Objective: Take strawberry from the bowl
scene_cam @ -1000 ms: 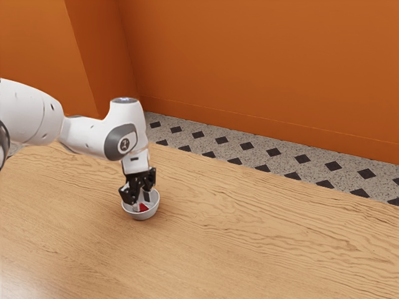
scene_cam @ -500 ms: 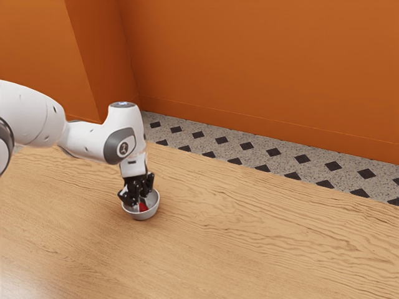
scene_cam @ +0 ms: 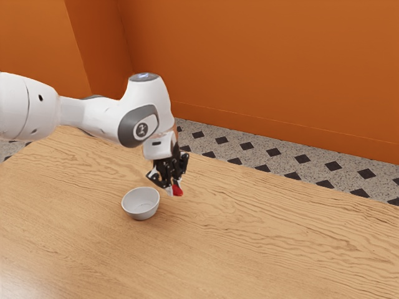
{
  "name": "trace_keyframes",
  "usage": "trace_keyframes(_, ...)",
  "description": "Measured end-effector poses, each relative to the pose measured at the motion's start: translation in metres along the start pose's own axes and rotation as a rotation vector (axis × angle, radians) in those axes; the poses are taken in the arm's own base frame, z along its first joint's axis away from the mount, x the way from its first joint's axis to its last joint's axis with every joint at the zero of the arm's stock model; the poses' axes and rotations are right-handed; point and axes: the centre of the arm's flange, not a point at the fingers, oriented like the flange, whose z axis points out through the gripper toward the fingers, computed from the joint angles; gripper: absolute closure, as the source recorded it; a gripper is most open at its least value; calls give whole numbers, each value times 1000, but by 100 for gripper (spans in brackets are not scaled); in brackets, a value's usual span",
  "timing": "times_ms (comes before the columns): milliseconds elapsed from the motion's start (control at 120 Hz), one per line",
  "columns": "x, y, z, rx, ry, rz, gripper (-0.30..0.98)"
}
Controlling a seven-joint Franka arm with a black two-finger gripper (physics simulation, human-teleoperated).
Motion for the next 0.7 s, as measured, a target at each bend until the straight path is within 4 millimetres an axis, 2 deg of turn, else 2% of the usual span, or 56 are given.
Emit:
trace_keyframes(83,25,-7,14,-18,17,30,78)
trace_keyframes(175,39,-14,43,-53,33,43,79)
trace_keyframes(242,45,-17,59,-69,39,46,79)
trace_keyframes(333,46,-18,65,-70,41,42,78)
trace_keyframes(550,49,-17,68,-86,34,40,36)
trace_keyframes(700,49,-17,67,-91,32,34,18)
